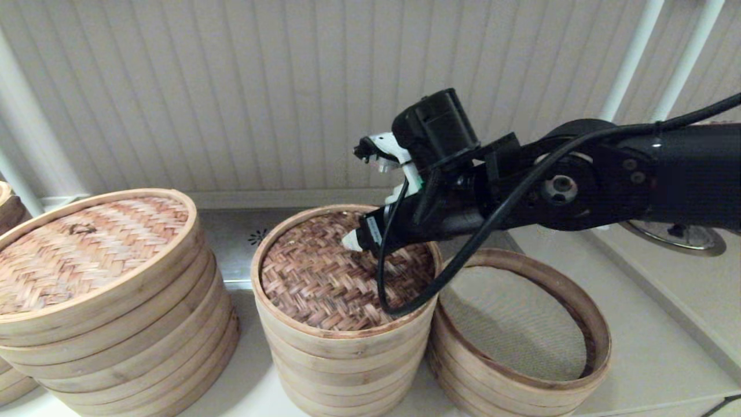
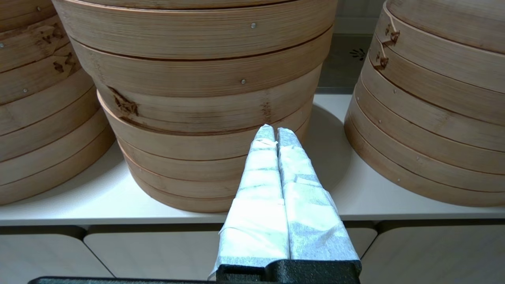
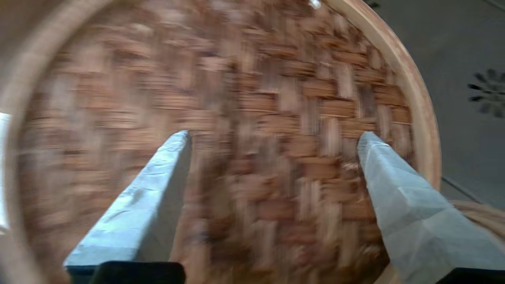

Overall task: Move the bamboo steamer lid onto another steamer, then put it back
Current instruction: Pick up the steamer

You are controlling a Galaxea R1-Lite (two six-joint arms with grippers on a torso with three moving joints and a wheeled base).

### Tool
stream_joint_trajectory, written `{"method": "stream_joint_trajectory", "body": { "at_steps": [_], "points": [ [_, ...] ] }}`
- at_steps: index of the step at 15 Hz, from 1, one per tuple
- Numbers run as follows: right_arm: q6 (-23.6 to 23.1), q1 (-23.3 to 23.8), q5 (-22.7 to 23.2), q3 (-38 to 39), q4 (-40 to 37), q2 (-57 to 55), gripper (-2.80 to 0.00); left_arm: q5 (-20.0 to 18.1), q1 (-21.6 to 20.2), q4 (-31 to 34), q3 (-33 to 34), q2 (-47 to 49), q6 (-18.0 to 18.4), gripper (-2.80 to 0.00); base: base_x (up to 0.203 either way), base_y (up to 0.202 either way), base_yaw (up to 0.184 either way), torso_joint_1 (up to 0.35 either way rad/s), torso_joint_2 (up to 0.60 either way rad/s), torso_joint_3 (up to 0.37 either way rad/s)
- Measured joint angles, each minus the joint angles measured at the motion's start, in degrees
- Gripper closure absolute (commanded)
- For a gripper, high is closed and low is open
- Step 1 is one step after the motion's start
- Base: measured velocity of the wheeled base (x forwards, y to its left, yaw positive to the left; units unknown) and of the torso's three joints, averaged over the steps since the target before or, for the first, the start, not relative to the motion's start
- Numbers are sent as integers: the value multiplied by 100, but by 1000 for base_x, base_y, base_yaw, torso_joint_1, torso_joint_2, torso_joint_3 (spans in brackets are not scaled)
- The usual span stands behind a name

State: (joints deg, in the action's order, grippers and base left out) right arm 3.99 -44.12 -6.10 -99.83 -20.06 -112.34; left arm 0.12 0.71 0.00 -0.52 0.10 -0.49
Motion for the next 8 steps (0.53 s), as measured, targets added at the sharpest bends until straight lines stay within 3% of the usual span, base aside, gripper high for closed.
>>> {"method": "stream_joint_trajectory", "body": {
  "at_steps": [8],
  "points": [
    [-20, -165, -73, -238, 3, -318, -280, 1, 0, 1, 0, 0, 7, 0, 0, 0, 0, 0, 0, 0]
  ]
}}
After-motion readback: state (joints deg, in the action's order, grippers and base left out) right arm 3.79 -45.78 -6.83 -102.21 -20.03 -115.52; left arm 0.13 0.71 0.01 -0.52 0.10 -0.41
